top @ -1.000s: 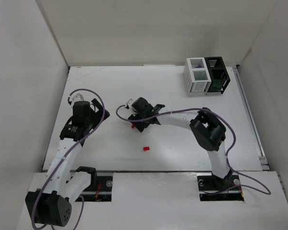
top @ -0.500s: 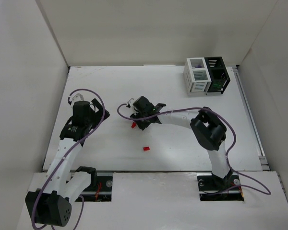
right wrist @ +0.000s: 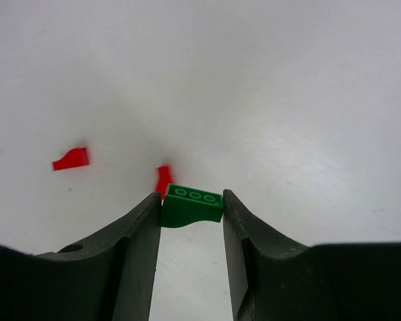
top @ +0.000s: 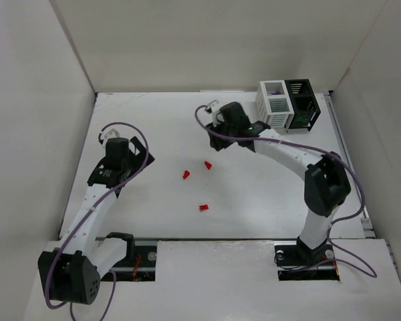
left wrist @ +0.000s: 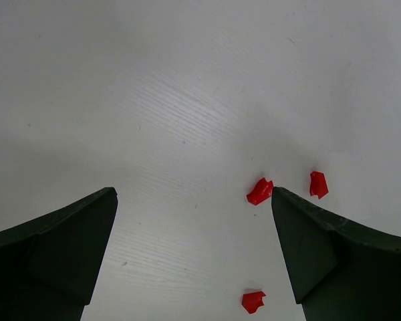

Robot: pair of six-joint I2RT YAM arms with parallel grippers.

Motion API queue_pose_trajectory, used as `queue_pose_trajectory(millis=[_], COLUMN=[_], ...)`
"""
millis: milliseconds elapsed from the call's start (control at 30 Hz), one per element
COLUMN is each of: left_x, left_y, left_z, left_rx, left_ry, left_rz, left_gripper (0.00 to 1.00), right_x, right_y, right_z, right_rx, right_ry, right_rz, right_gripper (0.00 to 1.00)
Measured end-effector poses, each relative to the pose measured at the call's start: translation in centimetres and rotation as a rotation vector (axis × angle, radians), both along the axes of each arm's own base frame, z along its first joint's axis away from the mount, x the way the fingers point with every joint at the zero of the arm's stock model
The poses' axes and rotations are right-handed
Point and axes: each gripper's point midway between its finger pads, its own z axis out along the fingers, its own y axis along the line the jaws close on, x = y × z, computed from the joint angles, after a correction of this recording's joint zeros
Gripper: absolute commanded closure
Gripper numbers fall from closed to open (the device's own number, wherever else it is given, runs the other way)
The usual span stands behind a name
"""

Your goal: Sort the legos into containers by color

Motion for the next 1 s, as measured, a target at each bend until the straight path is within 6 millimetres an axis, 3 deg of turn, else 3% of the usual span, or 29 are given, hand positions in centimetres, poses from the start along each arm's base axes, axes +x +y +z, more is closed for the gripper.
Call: queue_pose_trajectory(millis=[133, 267, 333, 433, 533, 633, 700, 833, 1000], left_x=[1.6, 4.9, 6.7, 8.5, 9.6, 10.0, 10.0, 10.1, 10.2], left_y=[-0.1, -0.4, -0.6, -0.8, -1.1, -1.3, -1.4, -1.4, -1.5], left_z=[-0.6, 0.2, 0.6, 0.6, 0.1, -0.4, -0.6, -0.5, -0.4], left_rx=[0.012, 0.019, 0.018, 0.016, 0.014, 0.011, 0.011, 0.009, 0.008], left_ry=[0.033, 0.019, 0.002, -0.005, 0.004, 0.018, 0.022, 0.020, 0.016], left_rz=[-0.005, -0.015, -0.024, -0.034, -0.047, -0.058, -0.062, -0.065, -0.064], left_gripper=[0.00, 0.00, 0.00, 0.00, 0.00, 0.00, 0.00, 0.00, 0.00], right_x=[5.2, 10.4, 12.1, 14.0, 15.6, 17.1, 17.7, 17.9, 17.6], right_y=[-7.9, -18.6, -24.3, -30.9, -35.6, -38.5, -39.4, -39.6, -39.3], right_z=[4.6, 8.3, 9.8, 11.7, 12.1, 10.8, 9.2, 6.1, 4.9], right_rx=[0.051, 0.053, 0.038, 0.022, 0.011, -0.007, -0.020, -0.048, -0.068], right_ry=[-0.080, -0.161, -0.187, -0.230, -0.243, -0.222, -0.189, -0.113, -0.078], right_rz=[-0.193, -0.446, -0.575, -0.720, -0.810, -0.863, -0.879, -0.878, -0.855], right_gripper=[0.62, 0.62, 0.62, 0.62, 0.62, 0.61, 0.51, 0.34, 0.33])
